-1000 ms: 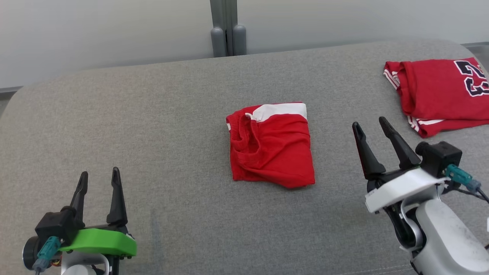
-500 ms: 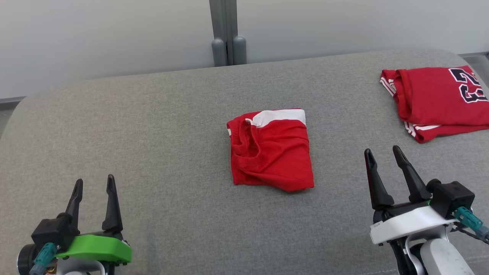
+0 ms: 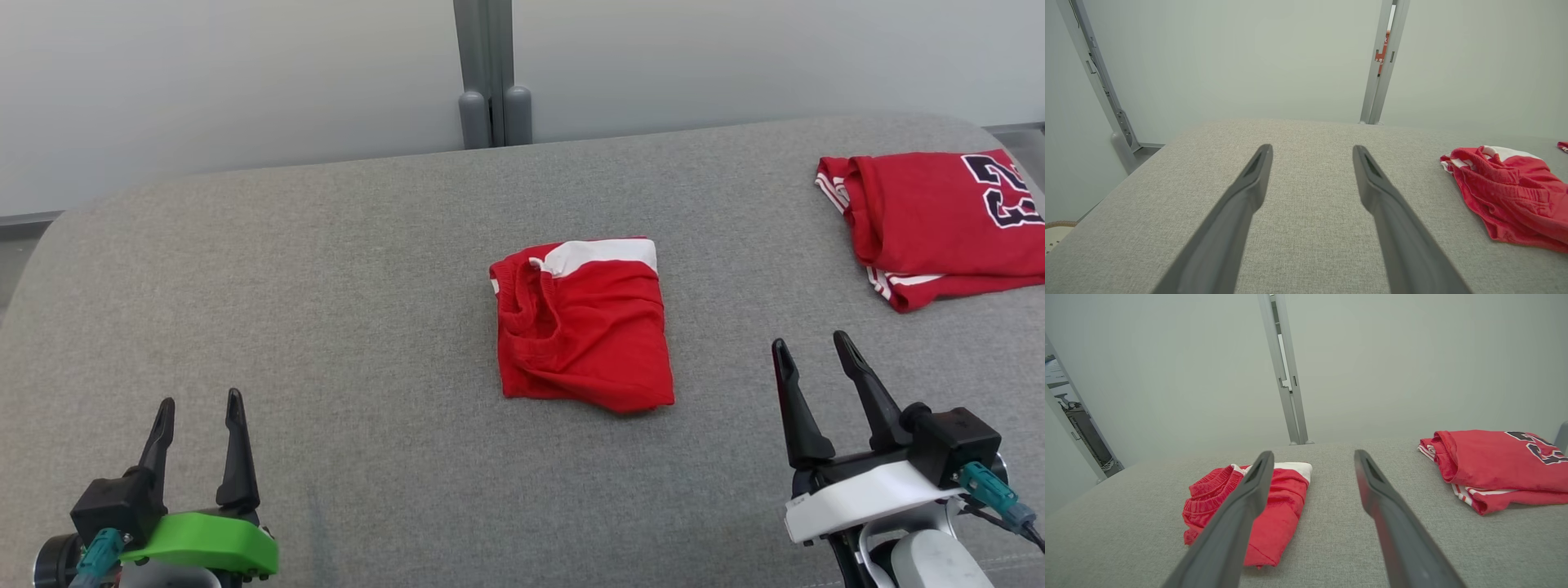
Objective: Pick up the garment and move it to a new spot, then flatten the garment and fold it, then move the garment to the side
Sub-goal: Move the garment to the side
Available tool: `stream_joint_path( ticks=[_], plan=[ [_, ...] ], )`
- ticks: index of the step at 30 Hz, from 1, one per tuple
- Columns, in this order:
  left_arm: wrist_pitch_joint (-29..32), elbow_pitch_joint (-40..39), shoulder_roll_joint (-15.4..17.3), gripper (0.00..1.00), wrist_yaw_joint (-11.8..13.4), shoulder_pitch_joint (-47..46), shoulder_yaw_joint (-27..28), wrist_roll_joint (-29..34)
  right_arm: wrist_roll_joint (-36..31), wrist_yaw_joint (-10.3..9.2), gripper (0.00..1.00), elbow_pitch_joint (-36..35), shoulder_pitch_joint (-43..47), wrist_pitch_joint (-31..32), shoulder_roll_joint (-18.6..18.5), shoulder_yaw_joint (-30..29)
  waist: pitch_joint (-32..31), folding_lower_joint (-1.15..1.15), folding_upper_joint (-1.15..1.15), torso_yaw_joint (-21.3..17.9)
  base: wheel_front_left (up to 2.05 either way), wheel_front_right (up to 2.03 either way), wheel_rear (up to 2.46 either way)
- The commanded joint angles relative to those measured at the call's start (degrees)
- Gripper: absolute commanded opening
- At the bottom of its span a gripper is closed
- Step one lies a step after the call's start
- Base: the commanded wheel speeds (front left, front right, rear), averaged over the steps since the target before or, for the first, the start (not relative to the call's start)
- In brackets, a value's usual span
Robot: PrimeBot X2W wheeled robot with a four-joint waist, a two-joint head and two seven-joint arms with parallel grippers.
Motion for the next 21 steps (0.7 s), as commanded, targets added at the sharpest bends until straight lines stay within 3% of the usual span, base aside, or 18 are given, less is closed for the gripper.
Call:
stream_joint_path(
  ticks=[1, 21],
  plan=[
    [0.0, 0.0, 0.3, 1.00, 0.1, 0.3, 0.3, 0.2, -0.6, -0.03, 1.00, 0.1, 0.3, -0.1, 0.1, 0.1, 0.0, 0.00, 0.00, 0.0, 0.00, 0.00, 0.00],
    [0.0, -0.1, 0.3, 1.00, 0.2, 0.3, 0.7, 0.6, -1.5, -0.03, 1.00, 0.7, 0.4, -0.1, 0.3, 0.4, -0.1, 0.00, 0.00, 0.3, 0.00, 0.00, 0.00]
  ],
)
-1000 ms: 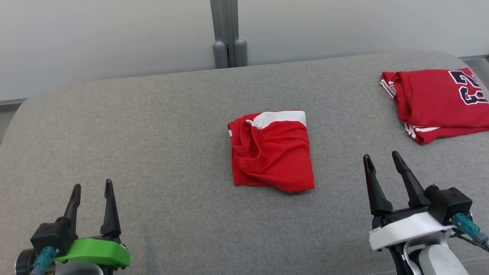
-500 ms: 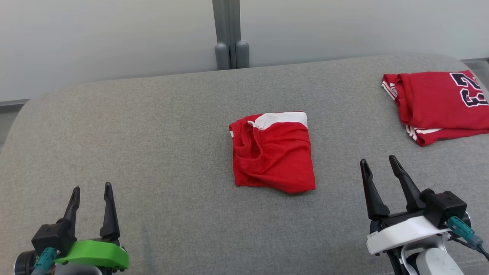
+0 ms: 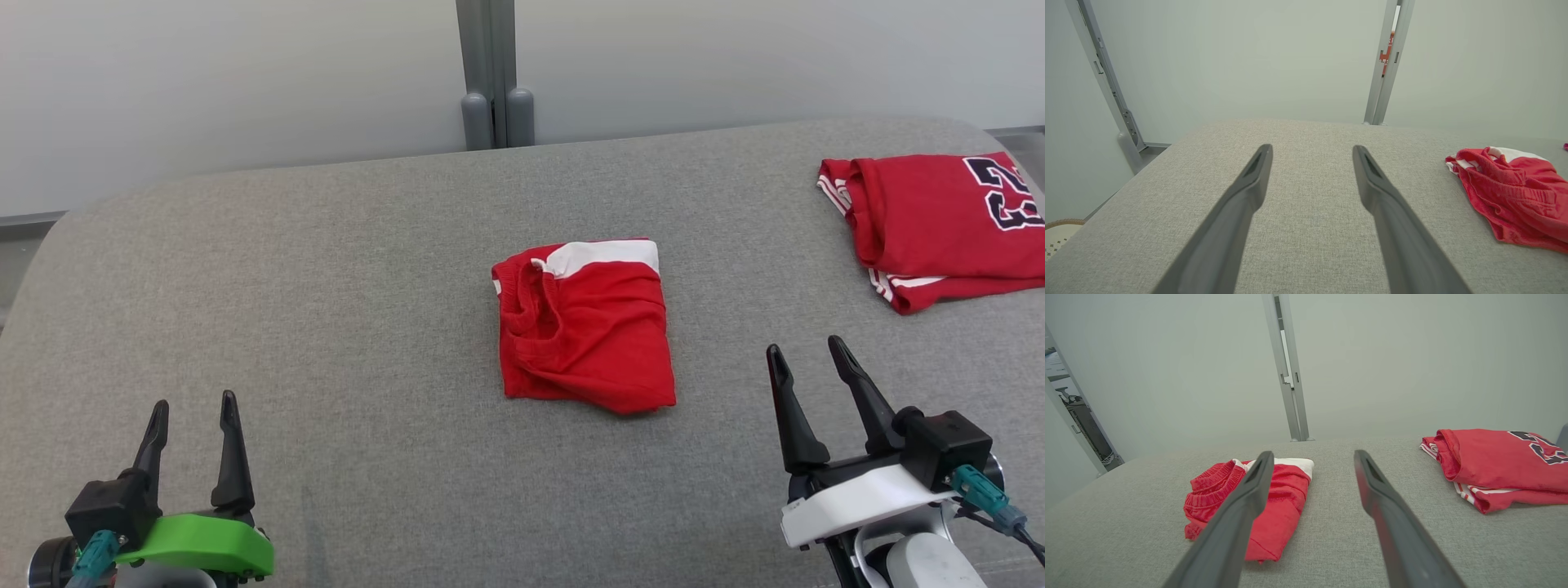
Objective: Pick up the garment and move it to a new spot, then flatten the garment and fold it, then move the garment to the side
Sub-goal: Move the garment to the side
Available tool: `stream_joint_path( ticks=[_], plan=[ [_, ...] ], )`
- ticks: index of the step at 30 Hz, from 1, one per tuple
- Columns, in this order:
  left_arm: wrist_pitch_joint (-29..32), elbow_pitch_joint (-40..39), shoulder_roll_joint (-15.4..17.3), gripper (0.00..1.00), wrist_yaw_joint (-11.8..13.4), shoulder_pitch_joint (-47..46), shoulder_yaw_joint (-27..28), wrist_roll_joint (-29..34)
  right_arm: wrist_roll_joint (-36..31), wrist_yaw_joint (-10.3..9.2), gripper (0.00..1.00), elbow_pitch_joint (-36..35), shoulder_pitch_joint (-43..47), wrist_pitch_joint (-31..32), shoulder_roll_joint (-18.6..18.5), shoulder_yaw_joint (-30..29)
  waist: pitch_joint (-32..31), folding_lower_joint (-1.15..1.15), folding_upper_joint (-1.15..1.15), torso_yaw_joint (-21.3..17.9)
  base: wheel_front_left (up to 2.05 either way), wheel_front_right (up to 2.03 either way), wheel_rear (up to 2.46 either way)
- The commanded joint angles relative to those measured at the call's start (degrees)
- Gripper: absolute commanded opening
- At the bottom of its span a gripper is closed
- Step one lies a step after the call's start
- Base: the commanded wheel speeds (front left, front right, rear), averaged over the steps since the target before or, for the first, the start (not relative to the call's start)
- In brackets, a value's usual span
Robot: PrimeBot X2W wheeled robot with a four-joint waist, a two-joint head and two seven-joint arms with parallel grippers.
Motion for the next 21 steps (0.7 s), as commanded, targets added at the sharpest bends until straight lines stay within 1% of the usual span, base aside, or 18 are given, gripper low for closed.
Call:
stream_joint_path(
  ticks=[1, 12, 16, 21],
  plan=[
    [0.0, -0.2, 0.3, 1.00, 0.1, 0.1, 0.0, 0.2, -0.4, -0.03, 1.00, 0.2, 0.2, -0.1, 0.1, 0.1, 0.1, 0.00, 0.00, 0.1, 0.00, 0.00, 0.00],
    [0.0, -0.2, 0.3, 1.00, 0.0, 0.6, 0.4, -0.1, -0.6, -0.03, 1.00, 1.1, -1.0, -0.1, 0.1, -0.1, 0.2, 0.00, 0.00, 0.4, 0.00, 0.00, 0.00],
    [0.0, -0.3, 0.3, 1.00, 0.0, -0.1, 0.4, -0.2, -2.1, -0.03, 1.00, 2.3, -3.8, -0.1, -0.7, 1.5, 1.0, 0.00, 0.00, 0.6, 0.00, 0.00, 0.00],
    [0.0, -0.3, 0.1, 1.00, -0.1, -1.6, -0.2, -0.2, -3.7, -0.03, 1.00, 6.7, -11.1, 0.5, -2.3, 4.8, 2.6, 0.00, 0.00, 1.4, 0.00, 0.00, 0.00]
  ],
)
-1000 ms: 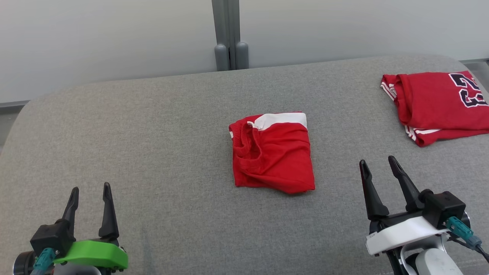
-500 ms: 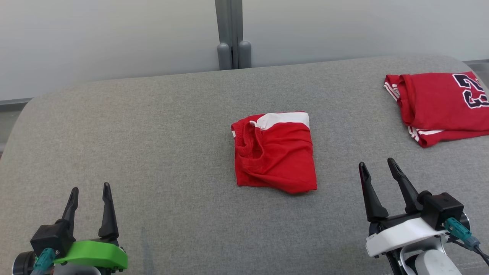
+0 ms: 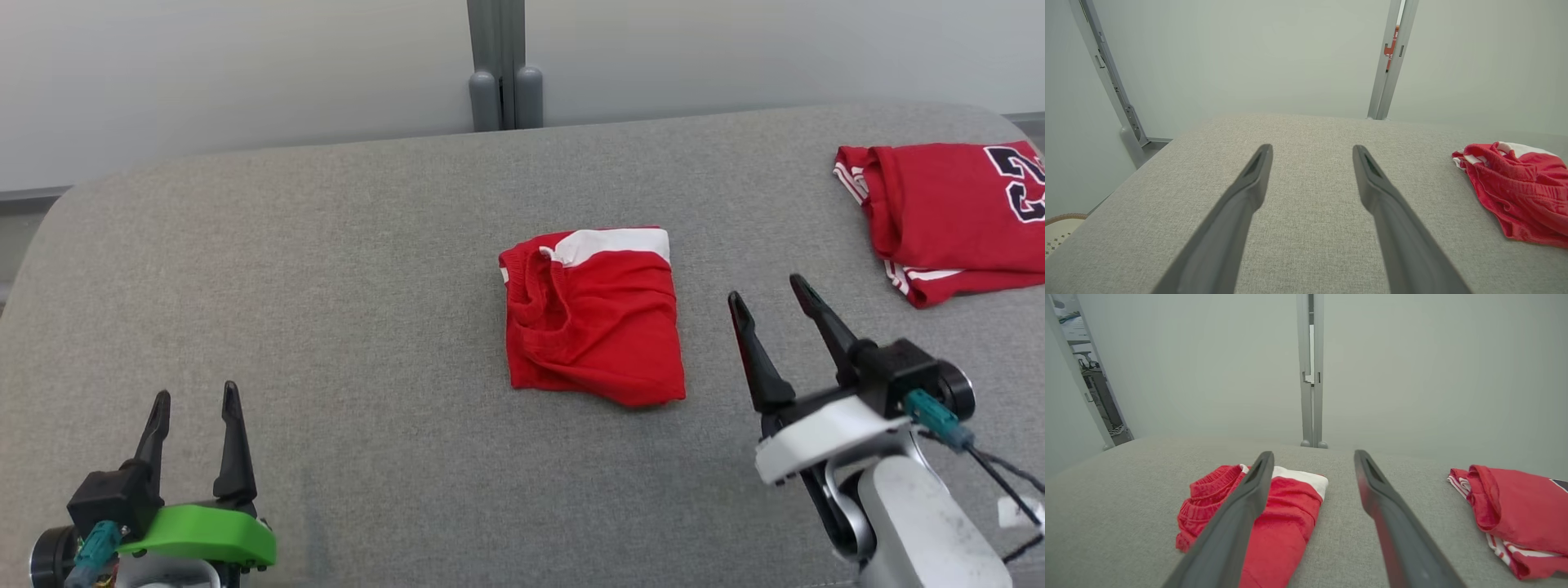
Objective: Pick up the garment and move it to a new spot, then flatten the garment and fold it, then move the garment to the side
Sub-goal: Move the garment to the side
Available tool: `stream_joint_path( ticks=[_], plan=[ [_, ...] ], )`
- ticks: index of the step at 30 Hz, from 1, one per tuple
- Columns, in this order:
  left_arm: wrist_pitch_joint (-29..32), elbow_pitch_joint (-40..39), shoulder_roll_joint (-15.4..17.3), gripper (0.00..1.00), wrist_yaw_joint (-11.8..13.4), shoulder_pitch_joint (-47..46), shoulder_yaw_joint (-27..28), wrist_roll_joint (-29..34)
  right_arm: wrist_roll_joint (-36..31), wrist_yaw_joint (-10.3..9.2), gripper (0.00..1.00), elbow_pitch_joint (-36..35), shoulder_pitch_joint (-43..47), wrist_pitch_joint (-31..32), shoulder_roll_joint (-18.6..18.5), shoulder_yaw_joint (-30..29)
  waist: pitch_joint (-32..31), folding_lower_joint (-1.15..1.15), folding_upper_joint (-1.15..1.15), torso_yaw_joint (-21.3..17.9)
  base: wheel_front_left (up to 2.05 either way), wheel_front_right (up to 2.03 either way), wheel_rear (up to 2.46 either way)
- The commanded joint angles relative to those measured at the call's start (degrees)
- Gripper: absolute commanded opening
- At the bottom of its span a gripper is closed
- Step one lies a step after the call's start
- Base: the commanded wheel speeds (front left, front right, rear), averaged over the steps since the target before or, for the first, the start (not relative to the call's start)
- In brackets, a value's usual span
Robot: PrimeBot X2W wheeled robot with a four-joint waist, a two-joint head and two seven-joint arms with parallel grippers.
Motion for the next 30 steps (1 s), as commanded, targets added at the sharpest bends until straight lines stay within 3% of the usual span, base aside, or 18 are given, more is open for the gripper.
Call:
stream_joint_path(
  ticks=[1, 12, 23, 30],
  plan=[
    [0.0, -0.1, 0.1, 1.00, -0.1, -1.4, -0.3, -0.3, -0.8, -0.03, 1.00, 1.4, -2.8, 0.6, -0.6, 0.8, 1.1, 0.00, 0.00, 0.9, 0.00, 0.00, 0.00],
    [0.0, 0.5, -0.5, 1.00, -0.2, -5.6, -2.5, -1.3, -0.4, -0.03, 1.00, 17.6, -18.6, 1.5, -1.7, 5.2, 6.7, 0.00, 0.00, 5.7, 0.00, 0.00, 0.00],
    [0.0, 0.9, -1.1, 1.00, -0.2, -8.0, -3.4, -2.0, 1.0, -0.03, 1.00, 36.4, -24.4, 0.6, 0.0, 4.7, 10.2, 0.00, 0.00, 8.2, 0.00, 0.00, 0.00],
    [0.0, 1.1, -1.2, 1.00, -0.3, -8.7, -3.6, -2.2, 2.8, -0.03, 1.00, 43.9, -25.7, 0.0, 1.8, 3.0, 11.4, 0.00, 0.00, 8.6, 0.00, 0.00, 0.00]
  ],
)
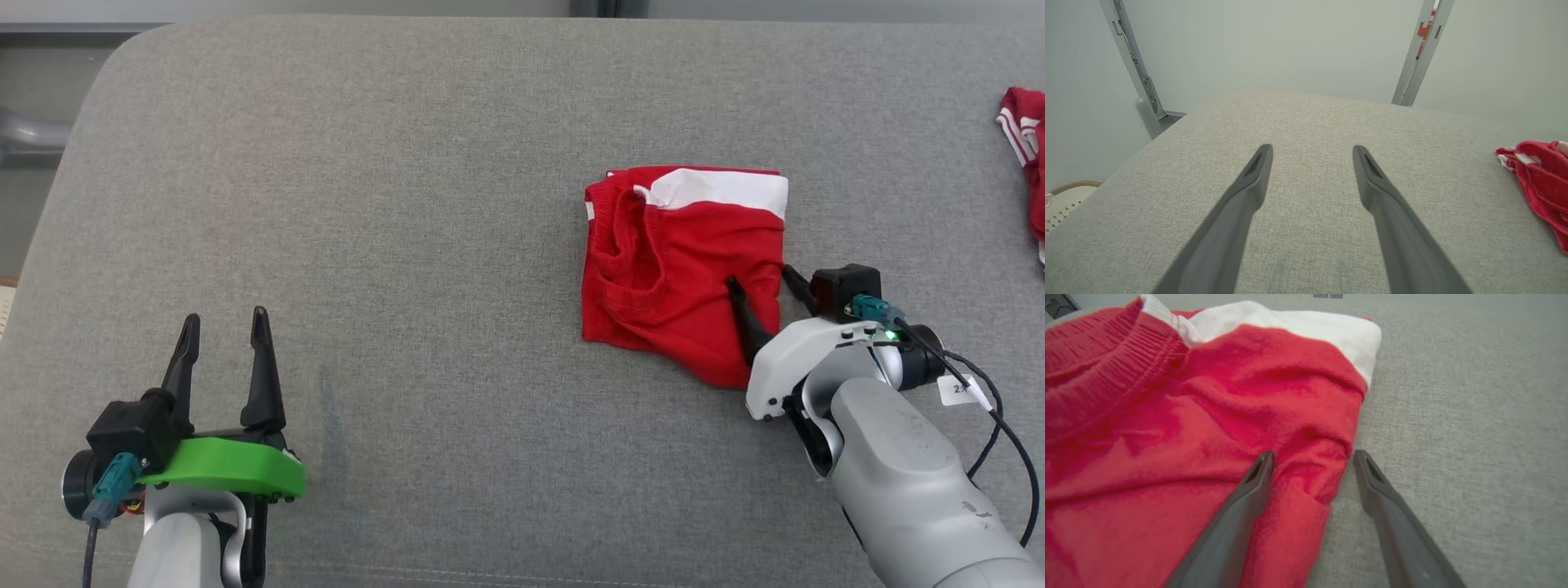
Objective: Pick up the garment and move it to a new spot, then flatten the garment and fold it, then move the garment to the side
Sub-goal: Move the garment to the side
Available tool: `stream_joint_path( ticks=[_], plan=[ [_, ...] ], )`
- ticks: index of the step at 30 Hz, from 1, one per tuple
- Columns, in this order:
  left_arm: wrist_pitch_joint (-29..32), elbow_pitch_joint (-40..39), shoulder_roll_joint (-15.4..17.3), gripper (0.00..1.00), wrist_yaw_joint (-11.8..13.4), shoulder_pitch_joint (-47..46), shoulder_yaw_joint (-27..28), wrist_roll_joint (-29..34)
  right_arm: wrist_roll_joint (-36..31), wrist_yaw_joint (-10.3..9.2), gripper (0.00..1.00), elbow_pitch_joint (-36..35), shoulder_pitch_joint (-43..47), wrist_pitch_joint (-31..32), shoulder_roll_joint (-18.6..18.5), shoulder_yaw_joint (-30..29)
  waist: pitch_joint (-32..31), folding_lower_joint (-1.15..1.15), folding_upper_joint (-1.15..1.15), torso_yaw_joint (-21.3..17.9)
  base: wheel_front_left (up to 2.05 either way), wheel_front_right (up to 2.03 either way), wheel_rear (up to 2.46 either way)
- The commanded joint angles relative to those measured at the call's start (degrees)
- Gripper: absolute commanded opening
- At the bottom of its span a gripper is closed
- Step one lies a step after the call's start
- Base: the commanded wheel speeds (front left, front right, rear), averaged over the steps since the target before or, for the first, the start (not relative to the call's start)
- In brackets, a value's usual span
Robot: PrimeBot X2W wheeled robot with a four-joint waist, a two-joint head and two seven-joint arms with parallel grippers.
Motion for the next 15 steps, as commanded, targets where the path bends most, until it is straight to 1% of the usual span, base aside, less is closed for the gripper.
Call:
stream_joint_path(
  ticks=[1, 4, 5, 6, 7, 10, 13, 15],
  plan=[
    [0.0, 0.1, 0.1, 1.00, -0.2, -1.0, -0.1, 0.1, 0.6, -0.09, 1.00, 1.3, -0.5, -0.2, 0.1, -0.6, 0.4, 0.00, 0.00, 0.2, 0.00, 0.00, 0.00],
    [0.0, 0.1, 0.0, 1.00, -0.2, -1.3, -0.2, 0.0, 1.6, -0.10, 1.00, 4.1, -0.4, -0.1, 1.0, -1.9, 0.7, 0.00, 0.00, 0.4, 0.00, 0.00, 0.00],
    [0.0, 0.1, 0.0, 1.00, -0.2, -1.3, -0.2, -0.1, 2.0, -0.10, 0.75, 4.6, -0.3, -0.1, 1.6, -1.8, 0.8, 0.00, 0.00, 0.4, 0.00, 0.00, 0.00],
    [0.0, 0.0, 0.0, 1.00, -0.2, -1.4, -0.2, -0.2, 2.4, -0.09, 0.40, 4.9, -0.2, -0.1, 2.0, -1.6, 1.0, 0.00, 0.00, 0.4, 0.00, 0.00, 0.00],
    [0.0, 0.0, -0.1, 1.00, -0.2, -1.4, -0.1, -0.2, 2.9, -0.09, 0.00, 4.9, -0.3, -0.2, 2.5, -1.2, 1.2, 0.00, 0.00, 0.3, 0.00, 0.00, 0.00],
    [0.0, -0.1, -0.1, 1.00, -0.2, -1.4, 0.0, -0.3, 3.2, -0.10, 0.00, 5.4, -1.2, -0.2, 2.5, 0.2, 1.8, 0.00, 0.00, -0.1, 0.00, 0.00, 0.00],
    [0.0, -0.5, 0.0, 1.00, -0.2, -1.9, 0.0, -0.3, 2.9, -0.14, 0.00, 4.7, -3.7, -0.3, 1.3, 1.7, 3.0, 0.00, 0.00, -0.9, 0.00, 0.00, 0.00],
    [0.0, -0.9, 0.3, 1.00, -0.2, -2.4, -0.4, -0.3, 2.6, -0.14, 0.00, 3.5, -5.5, -0.5, -0.2, 3.2, 4.3, 0.00, 0.00, -1.6, 0.00, 0.00, 0.00]
  ],
)
